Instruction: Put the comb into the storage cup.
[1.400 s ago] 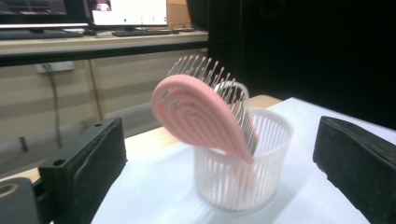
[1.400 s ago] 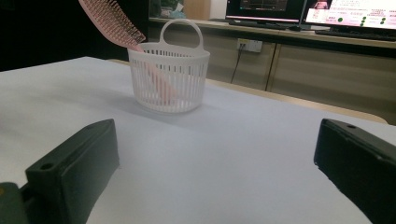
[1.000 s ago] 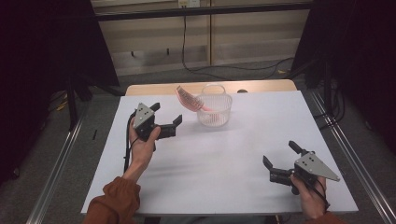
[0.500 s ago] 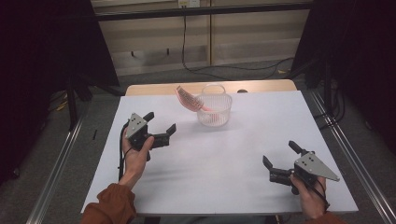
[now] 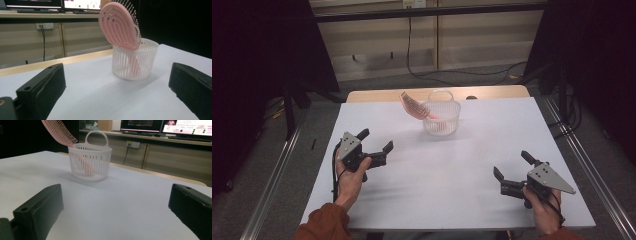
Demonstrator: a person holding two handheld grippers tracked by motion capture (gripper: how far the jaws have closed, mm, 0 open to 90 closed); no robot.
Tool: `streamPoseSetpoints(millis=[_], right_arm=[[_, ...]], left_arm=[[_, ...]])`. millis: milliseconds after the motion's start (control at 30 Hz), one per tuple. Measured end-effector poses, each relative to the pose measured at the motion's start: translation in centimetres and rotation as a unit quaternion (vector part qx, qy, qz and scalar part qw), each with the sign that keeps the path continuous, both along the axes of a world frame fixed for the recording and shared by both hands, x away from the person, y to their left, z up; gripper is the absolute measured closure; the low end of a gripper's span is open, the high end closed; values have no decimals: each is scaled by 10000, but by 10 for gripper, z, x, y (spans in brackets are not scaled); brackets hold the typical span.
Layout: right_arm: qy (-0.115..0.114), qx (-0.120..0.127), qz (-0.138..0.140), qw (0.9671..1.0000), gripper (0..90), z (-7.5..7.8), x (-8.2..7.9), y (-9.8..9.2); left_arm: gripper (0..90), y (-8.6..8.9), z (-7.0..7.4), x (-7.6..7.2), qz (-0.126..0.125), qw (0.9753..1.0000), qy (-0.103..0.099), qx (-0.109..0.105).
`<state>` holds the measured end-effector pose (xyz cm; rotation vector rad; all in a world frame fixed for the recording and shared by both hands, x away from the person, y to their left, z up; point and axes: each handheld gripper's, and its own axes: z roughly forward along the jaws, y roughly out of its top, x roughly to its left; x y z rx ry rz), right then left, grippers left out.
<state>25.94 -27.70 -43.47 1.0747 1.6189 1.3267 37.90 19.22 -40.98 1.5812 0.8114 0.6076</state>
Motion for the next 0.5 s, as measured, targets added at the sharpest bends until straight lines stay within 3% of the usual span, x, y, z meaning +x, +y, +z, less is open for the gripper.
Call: streamPoseSetpoints(millis=[233,300,367,500], right_arm=[[-11,11,2,10000,0,0,0,0],[-17,12,-1,10000,0,0,0,0],[-19,19,7,10000,0,0,0,1],[-10,16,13,10000,0,0,1,0]], left_arm=[[13,7,-1,-12,94,9999,-121,-13],[12,10,-2,-13,40,9999,-35,-128],[13,11,-2,-17,135,9998,-157,47],[14,13,-5,-25,92,9997,-163,130]])
